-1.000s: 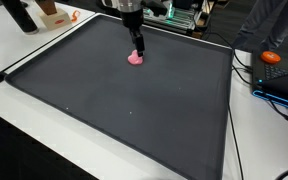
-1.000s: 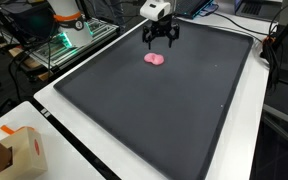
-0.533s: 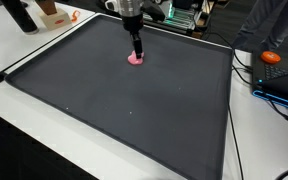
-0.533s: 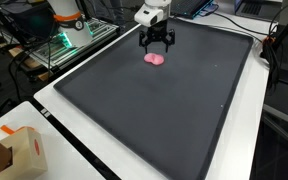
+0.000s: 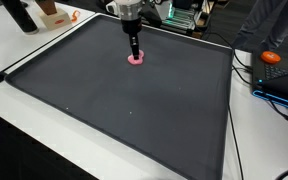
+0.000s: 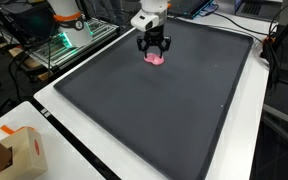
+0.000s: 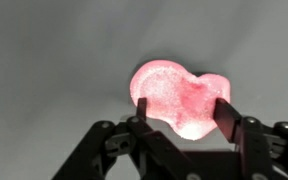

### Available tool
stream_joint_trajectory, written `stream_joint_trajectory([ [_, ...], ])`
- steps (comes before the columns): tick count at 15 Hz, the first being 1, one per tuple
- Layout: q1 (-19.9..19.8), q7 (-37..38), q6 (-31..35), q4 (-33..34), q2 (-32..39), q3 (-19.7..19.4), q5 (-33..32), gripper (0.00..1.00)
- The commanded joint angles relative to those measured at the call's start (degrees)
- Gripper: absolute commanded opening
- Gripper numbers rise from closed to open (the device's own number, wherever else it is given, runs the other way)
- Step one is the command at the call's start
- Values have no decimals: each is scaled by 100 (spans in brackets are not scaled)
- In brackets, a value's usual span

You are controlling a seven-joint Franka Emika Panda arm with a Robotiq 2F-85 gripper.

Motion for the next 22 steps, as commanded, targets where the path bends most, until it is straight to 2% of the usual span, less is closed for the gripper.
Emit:
stream_joint_trajectory([
  [1,115,206,209,-103,61,-104,-121,40],
  [5,129,221,212,-98,63,-108,-109,11],
  [7,134,237,209,-95,60,-114,-113,0],
  [10,134,265,198,-81,70,-117,-124,3],
  [14,121,227,157,-59,73,-106,-104,0],
  [15,114,224,106,-42,65,-96,-75,29],
  [16,124,233,81,-33,51,-111,-118,29],
  [17,115,211,51,-21,29,-99,-93,34],
  [22,119,151,-72,63,-36,-80,-111,70],
])
